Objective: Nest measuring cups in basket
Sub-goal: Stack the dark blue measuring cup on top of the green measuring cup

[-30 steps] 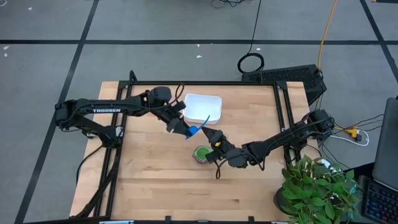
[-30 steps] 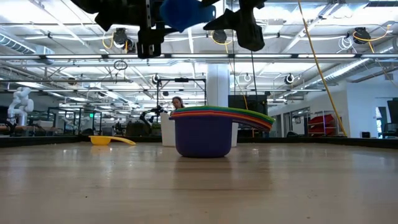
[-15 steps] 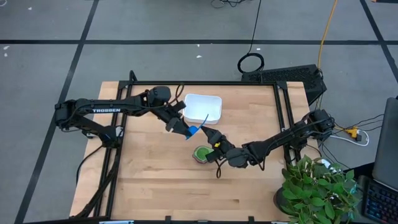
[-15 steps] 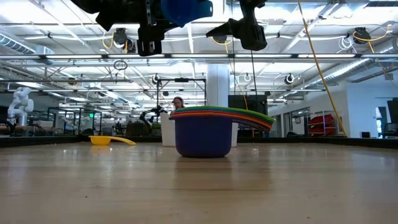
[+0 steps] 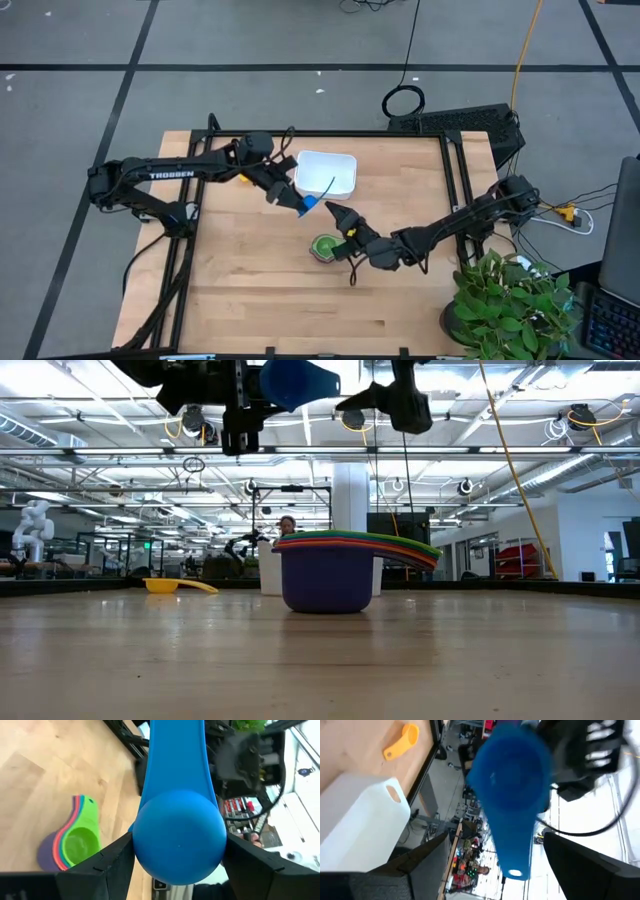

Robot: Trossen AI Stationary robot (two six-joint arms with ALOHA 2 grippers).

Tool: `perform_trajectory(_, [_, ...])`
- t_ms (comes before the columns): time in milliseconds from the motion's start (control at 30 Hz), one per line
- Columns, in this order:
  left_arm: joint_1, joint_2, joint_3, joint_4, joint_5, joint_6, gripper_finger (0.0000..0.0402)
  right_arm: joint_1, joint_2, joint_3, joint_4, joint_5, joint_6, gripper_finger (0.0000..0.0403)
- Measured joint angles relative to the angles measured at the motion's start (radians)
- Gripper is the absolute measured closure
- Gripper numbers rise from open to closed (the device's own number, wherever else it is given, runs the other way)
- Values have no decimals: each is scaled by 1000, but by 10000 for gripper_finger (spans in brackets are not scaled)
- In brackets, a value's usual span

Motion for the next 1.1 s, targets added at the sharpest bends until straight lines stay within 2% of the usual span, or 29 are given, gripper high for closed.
perform_trajectory(200, [-11,0,0,0,5,0,145,-45,0,0,30,-22,-14,87])
perform_trajectory(433, [-12,0,0,0,5,4,145,-66,0,0,167,-45,-94,87])
perform_trajectory(800, [-32,0,0,9,5,4,145,-126,0,0,161,-62,-63,92])
perform_trajectory(933, [-37,0,0,9,4,4,145,-137,1,0,157,-62,-58,116])
perform_trajectory(1100, [-37,0,0,9,4,7,145,-127,1,0,157,-65,-56,172])
